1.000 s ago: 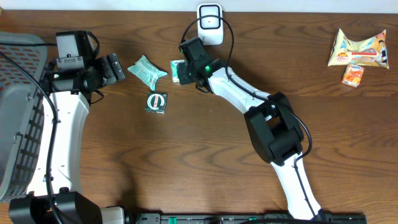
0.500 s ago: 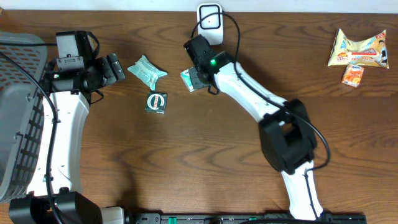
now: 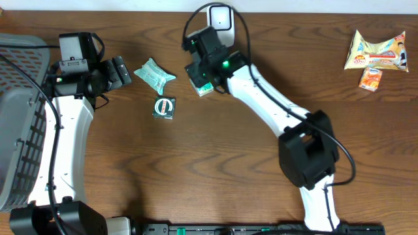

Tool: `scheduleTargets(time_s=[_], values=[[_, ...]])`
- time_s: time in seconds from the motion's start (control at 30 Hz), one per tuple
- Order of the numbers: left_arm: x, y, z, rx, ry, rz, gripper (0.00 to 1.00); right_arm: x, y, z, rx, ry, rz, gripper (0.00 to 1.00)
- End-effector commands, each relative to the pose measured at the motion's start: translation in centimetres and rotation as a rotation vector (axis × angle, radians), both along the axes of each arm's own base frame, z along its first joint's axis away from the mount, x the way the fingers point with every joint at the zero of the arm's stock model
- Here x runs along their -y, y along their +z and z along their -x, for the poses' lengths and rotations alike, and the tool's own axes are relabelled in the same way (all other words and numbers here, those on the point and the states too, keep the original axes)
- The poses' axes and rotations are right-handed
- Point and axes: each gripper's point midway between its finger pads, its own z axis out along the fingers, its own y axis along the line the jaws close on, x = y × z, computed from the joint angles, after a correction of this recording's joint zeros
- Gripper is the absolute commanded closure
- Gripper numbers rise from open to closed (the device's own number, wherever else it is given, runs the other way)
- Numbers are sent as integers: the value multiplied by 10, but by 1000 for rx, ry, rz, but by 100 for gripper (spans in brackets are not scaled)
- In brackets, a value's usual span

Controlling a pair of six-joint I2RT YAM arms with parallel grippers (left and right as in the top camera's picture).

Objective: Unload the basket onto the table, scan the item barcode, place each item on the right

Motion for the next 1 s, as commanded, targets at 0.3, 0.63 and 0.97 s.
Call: scheduleTargets(time_s=[0.3, 0.63, 0.97], values=[[-2, -4, 1, -13, 14, 1, 2, 8, -79, 9, -33, 31, 238, 57], [-2, -4, 1, -13, 14, 1, 3, 58, -91, 44, -157, -13, 482, 70], [-2, -4, 1, -13, 14, 1, 2, 48, -43, 69, -97, 26, 534, 45]])
